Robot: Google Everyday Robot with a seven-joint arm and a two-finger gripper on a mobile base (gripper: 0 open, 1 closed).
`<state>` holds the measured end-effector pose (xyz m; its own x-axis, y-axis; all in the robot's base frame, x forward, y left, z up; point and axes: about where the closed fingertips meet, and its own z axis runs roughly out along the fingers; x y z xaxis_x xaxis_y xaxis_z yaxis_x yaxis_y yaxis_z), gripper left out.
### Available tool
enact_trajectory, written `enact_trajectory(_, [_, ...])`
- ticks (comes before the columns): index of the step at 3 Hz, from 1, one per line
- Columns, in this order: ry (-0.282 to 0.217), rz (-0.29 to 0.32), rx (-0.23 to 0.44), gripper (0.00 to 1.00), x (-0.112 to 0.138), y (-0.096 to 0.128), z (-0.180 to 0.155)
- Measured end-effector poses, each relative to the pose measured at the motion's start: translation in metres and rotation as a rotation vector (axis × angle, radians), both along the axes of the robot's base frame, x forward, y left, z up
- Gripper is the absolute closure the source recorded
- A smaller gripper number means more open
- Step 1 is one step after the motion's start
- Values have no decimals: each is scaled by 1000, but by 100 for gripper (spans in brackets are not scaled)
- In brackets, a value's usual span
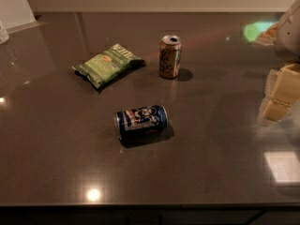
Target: Pick pepsi can
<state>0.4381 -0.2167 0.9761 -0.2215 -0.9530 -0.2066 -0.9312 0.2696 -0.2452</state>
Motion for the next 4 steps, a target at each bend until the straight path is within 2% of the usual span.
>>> enact_trajectory(1, [0,0,0,0,0,0,0])
enact_trajectory(2, [1,39,9,0,2,11,-1])
enact_trajectory(4, [42,205,4,0,11,78,-33])
